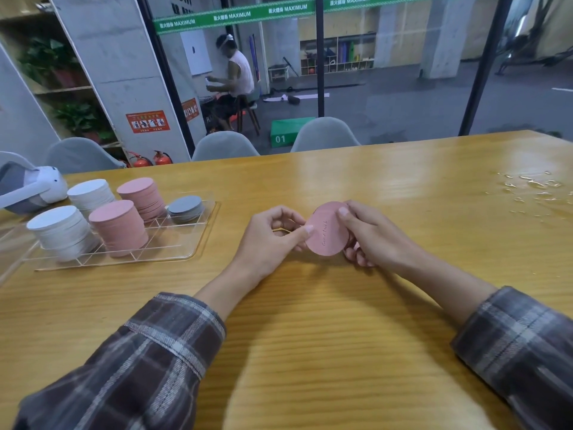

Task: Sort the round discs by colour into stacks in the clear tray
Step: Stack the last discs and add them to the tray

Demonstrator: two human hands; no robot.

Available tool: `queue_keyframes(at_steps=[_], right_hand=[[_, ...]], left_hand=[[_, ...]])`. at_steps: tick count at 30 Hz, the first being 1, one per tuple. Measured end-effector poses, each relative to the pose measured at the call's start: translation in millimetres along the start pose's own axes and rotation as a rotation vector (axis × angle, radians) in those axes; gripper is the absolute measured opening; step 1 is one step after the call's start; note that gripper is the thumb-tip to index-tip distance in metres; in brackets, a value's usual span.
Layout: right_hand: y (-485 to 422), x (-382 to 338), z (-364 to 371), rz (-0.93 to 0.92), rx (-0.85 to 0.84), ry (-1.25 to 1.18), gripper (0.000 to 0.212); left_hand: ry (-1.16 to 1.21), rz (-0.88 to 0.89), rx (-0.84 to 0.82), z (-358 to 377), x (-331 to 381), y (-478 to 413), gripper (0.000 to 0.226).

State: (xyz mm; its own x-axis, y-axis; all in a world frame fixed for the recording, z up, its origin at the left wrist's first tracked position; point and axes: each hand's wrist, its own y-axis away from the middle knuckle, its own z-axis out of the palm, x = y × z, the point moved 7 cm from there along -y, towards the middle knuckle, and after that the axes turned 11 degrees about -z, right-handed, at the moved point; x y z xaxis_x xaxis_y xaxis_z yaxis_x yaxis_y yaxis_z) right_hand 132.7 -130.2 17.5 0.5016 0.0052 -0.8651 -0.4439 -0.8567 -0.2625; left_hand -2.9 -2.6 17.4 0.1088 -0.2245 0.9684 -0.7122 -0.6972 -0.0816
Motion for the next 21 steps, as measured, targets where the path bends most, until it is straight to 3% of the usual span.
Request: queue_keyframes(at_steps=[5, 11, 14, 17, 21], right_hand=[[1, -3, 1, 0.007, -0.02, -0.041, 0.038], [0, -2, -2, -0.011, -0.032, -0.105, 0.018], [-2, -3, -15, -0.071, 0.007, 0.018, 0.018], [-5, 0, -34, -0.115, 0.075, 0.153, 0.02], [-7, 12, -60, -0.1, 0.166, 0.291, 0.023]], left_hand=[[0.006, 0.01, 0.074, 6, 5, 0, 0.021], [0.013, 0.013, 0.103, 12, 9, -3, 0.019], [-0.018, 0.037, 0.12, 18, 10, -5, 0.013], [-0.256, 0.123, 0.142, 28, 13, -6, 0.015], [-0.534, 0.239, 0.055, 53, 20, -9, 0.017]])
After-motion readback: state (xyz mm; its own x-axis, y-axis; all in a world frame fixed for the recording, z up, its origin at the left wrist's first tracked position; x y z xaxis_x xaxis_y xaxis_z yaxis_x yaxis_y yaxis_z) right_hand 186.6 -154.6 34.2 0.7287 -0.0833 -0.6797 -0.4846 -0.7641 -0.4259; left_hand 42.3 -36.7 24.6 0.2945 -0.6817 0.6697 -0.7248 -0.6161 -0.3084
